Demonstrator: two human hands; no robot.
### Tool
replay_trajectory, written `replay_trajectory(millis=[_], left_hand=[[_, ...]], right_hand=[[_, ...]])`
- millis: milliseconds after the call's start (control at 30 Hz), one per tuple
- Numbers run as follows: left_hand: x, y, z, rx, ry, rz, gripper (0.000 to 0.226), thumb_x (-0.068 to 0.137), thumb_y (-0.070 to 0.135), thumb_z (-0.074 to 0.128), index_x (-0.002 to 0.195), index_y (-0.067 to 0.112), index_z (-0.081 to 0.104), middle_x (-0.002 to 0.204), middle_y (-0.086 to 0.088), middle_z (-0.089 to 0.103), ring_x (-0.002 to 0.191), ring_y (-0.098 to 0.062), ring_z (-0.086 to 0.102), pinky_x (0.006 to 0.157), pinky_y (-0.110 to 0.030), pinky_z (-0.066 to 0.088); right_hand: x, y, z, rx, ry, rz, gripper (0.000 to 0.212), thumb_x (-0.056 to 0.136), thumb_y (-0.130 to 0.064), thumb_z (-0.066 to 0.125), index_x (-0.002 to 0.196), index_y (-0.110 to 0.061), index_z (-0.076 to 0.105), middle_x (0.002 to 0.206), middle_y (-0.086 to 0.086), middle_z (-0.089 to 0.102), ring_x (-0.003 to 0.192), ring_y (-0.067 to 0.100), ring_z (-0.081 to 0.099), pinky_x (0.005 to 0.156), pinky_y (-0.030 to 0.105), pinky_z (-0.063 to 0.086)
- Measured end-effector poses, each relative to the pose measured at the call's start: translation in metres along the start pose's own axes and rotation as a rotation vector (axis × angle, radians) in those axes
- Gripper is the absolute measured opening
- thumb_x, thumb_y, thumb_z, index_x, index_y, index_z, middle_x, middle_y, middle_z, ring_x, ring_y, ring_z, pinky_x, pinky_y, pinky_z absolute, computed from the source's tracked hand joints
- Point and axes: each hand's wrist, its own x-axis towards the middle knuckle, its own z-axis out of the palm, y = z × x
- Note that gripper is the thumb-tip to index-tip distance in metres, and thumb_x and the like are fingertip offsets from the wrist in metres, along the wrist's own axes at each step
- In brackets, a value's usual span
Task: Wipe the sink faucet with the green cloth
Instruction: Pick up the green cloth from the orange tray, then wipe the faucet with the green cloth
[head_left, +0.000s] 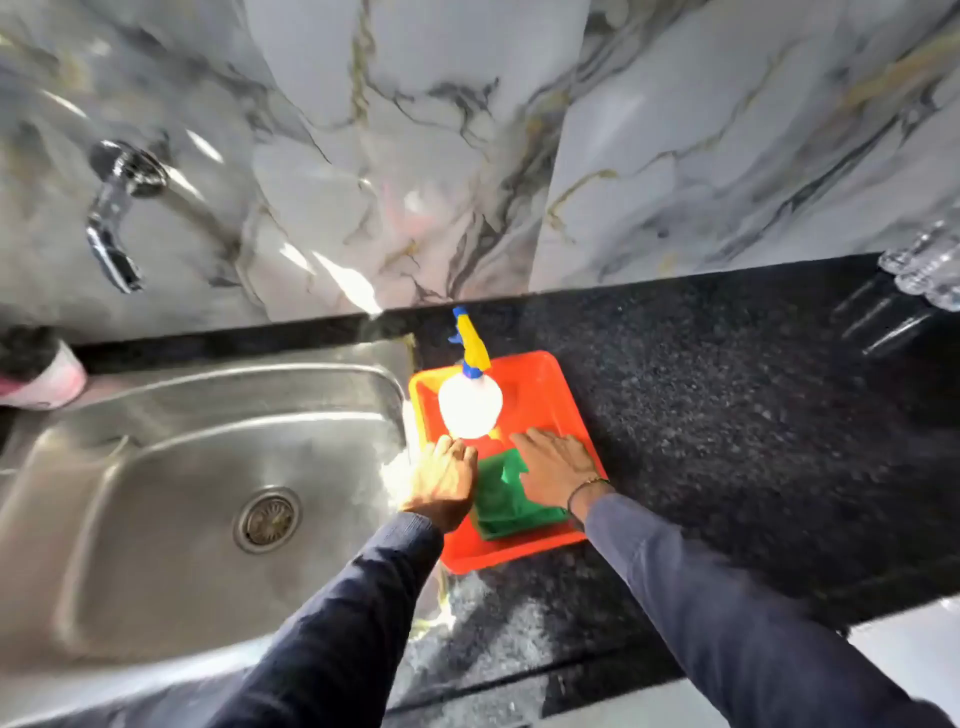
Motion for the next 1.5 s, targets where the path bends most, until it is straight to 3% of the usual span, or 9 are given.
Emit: replay_trajectory(millis=[233,367,467,600,733,833,1167,1367,1500], left_hand=[[0.012,0.019,-0.017,-0.02,-0.214,-0.012,0.032,0.093,0.02,0.055,0.122,0.008,0.063,0.128,-0.015,0.062,0.122,-0.037,0.056,0.098,-0.043,0.046],[-0.003,-0.004,-0.055,-0.334,-0.323,-0.008,0.029,0.083,0.032,0.067,0.098,0.008,0.072,0.106,-0.018,0.067,0.102,-0.036,0.064,0.084,-0.039,0.053],[-0.02,-0.033,-0.091,-0.609,-0.299,-0.083,0.016,0.089,0.021,0.07,0.08,0.017,0.058,0.081,-0.005,0.061,0.077,-0.02,0.058,0.072,-0.03,0.049],[-0.039,-0.091,-0.158,-0.832,-0.174,-0.149,0.018,0.096,0.004,0.063,0.082,0.015,0.06,0.069,0.008,0.058,0.054,0.005,0.051,0.063,-0.02,0.044],[-0.056,-0.153,-0.212,-0.973,0.007,-0.25,0.014,0.089,0.016,0.063,0.098,0.006,0.063,0.086,-0.003,0.067,0.079,-0.018,0.059,0.075,-0.034,0.049],[-0.065,-0.197,-0.238,-0.717,0.042,-0.287,0.037,0.088,0.029,0.063,0.117,0.007,0.065,0.114,-0.012,0.074,0.104,-0.03,0.068,0.093,-0.042,0.054],[-0.042,-0.376,-0.278,-0.11,0.61,-0.24,0.033,0.096,0.02,0.057,0.127,0.014,0.064,0.131,-0.011,0.063,0.115,-0.036,0.061,0.094,-0.049,0.055],[0.013,-0.466,-0.32,0.42,0.661,-0.058,0.066,0.103,0.029,0.043,0.164,0.017,0.021,0.173,-0.017,0.014,0.159,-0.042,0.011,0.123,-0.068,0.02],[0.059,-0.492,-0.342,0.702,0.698,0.126,0.066,0.108,0.037,0.033,0.166,0.028,0.003,0.174,-0.005,-0.007,0.162,-0.033,0.007,0.127,-0.064,0.012]], right_hand=[[0.01,0.016,-0.011,0.174,-0.108,-0.012,0.044,0.088,-0.03,0.076,0.127,-0.01,0.068,0.135,0.011,0.059,0.128,0.032,0.058,0.105,0.039,0.05],[0.008,0.019,-0.044,0.368,-0.22,-0.024,0.045,0.078,-0.032,0.088,0.115,-0.011,0.075,0.118,0.008,0.073,0.102,0.021,0.063,0.083,0.028,0.048],[0.011,0.006,-0.082,0.498,-0.243,-0.104,0.033,0.077,-0.032,0.089,0.1,-0.014,0.074,0.096,0.0,0.067,0.091,0.017,0.058,0.071,0.029,0.043],[0.018,-0.035,-0.14,1.053,-0.185,-0.14,0.059,0.068,-0.029,0.093,0.115,0.001,0.075,0.111,0.006,0.075,0.105,0.023,0.07,0.1,0.043,0.055],[0.022,-0.1,-0.174,1.441,-0.29,-0.246,0.052,0.081,0.001,0.081,0.13,0.007,0.066,0.134,0.031,0.066,0.126,0.047,0.063,0.113,0.057,0.048],[0.042,-0.152,-0.193,1.378,-0.132,-0.211,0.048,0.076,0.003,0.078,0.122,0.012,0.067,0.126,0.035,0.069,0.12,0.051,0.065,0.109,0.065,0.048],[0.115,-0.269,-0.264,1.273,0.395,0.1,0.021,0.079,-0.014,0.082,0.099,-0.015,0.075,0.099,0.007,0.08,0.095,0.028,0.076,0.088,0.04,0.064],[0.153,-0.337,-0.314,0.919,0.937,0.017,0.024,0.078,-0.017,0.079,0.102,-0.016,0.077,0.094,0.01,0.08,0.088,0.033,0.071,0.07,0.031,0.05],[0.198,-0.372,-0.325,0.528,0.887,-0.188,0.048,0.073,-0.003,0.075,0.116,-0.024,0.079,0.107,0.008,0.08,0.097,0.036,0.073,0.08,0.037,0.062]])
